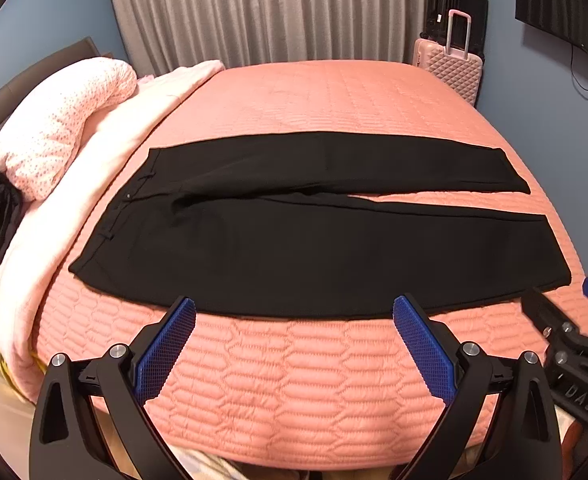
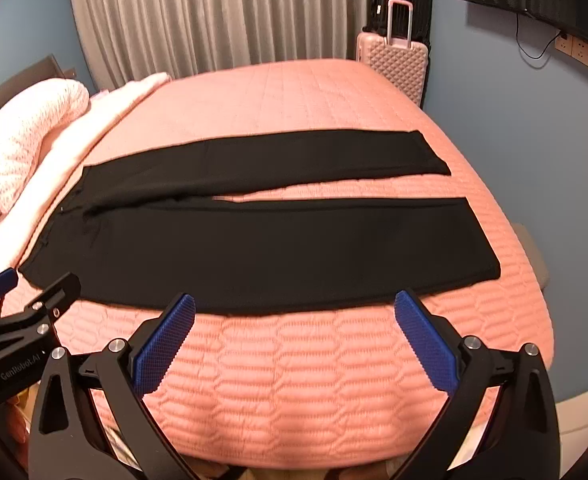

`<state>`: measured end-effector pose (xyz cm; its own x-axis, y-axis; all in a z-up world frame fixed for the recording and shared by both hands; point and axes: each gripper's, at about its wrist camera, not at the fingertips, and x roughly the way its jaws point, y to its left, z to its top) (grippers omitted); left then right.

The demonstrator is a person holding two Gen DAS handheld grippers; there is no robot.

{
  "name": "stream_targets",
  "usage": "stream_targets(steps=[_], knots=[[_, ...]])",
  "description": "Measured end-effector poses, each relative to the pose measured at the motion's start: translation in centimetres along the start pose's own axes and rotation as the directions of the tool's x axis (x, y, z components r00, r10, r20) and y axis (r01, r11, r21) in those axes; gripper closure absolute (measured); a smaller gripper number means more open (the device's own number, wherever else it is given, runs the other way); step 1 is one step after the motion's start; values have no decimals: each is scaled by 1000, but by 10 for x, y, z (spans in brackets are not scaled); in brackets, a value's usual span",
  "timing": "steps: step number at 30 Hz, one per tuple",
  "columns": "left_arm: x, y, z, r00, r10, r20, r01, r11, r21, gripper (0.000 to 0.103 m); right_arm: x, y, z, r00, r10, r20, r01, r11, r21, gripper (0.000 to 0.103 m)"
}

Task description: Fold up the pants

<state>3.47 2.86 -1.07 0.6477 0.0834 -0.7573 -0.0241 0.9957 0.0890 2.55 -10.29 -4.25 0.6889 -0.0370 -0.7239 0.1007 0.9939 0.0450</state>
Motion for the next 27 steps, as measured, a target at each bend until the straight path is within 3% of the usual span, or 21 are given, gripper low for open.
stream_targets(steps=[2,4,9,13,18,21,25,27], knots=[[5,0,2,1000,7,20,-7,1000,4,5,18,-4,2,1000,26,-3,-26,999,-34,5],[12,5,5,999,9,40,-9,1000,-5,5,49,-19,10,995,22,-94,-27,998,-55,5],[39,18,18,999,40,32,-38,998,-42,5,94,-96,69,997,-48,60,46,999,23,5],[83,20,36,994,80,-68,-83,996,-45,5,200,-170,141,990,-124,-73,123,992,-22,5],[135,19,63,987,73,-143,-86,992,-89,5,304,-243,213,986,-92,-142,96,995,24,5],[159,14,74,984,72,-166,-88,992,-89,5,348,-263,233,981,-104,-164,101,994,-27,5],[190,-2,84,980,84,-180,-91,995,-34,5,410,-280,247,970,-30,-240,12,997,-76,5],[200,-8,86,980,97,-172,-100,995,-8,5,420,-281,248,968,38,-248,-54,997,-59,5]])
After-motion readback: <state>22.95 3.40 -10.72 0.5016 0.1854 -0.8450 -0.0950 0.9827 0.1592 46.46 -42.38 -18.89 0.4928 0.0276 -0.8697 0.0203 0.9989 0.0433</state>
